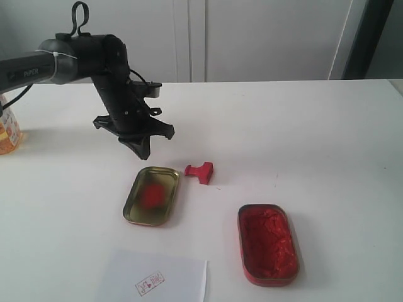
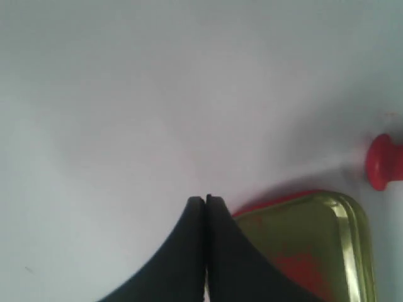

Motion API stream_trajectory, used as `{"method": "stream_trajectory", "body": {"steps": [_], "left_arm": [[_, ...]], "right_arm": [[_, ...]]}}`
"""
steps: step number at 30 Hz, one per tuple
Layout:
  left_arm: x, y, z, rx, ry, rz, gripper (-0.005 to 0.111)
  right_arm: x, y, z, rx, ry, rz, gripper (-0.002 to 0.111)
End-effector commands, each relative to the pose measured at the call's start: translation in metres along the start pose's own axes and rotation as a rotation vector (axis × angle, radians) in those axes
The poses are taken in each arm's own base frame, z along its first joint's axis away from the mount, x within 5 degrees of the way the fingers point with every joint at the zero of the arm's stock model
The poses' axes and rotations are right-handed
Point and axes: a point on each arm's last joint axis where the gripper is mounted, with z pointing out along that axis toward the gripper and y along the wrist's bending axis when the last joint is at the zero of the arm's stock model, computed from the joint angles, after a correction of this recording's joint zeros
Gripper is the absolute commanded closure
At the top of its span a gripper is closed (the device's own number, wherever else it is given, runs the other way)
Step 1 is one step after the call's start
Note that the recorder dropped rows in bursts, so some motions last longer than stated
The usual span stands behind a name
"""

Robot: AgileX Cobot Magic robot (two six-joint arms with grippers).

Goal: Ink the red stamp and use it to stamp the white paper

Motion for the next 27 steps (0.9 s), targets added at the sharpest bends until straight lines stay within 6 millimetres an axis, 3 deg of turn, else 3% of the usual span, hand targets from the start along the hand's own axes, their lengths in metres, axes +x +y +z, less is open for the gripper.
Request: {"method": "stream_trajectory", "body": {"steps": [1,6,13,27], "left_arm": [[0.002,-0.002,-0.03,-0.015,-0.029,0.002,0.107],[0.009,0.006,-0.048,-0.054,0.015,0.004,0.107],[0.023,0.034,-0.068,-0.052,0.06,-0.068,0.107],[0.073,0.093,-0.114,-0.071,0.089,-0.258,0.107]], "right_arm": [[0.0,0.0,0.0,0.0,-0.014,0.003,0.108],[0.0,0.0,0.0,0.0,-0.014,0.003,0.108],[0.0,0.0,0.0,0.0,-0.014,0.003,0.108],[0.0,0.0,0.0,0.0,-0.014,0.003,0.108]]}}
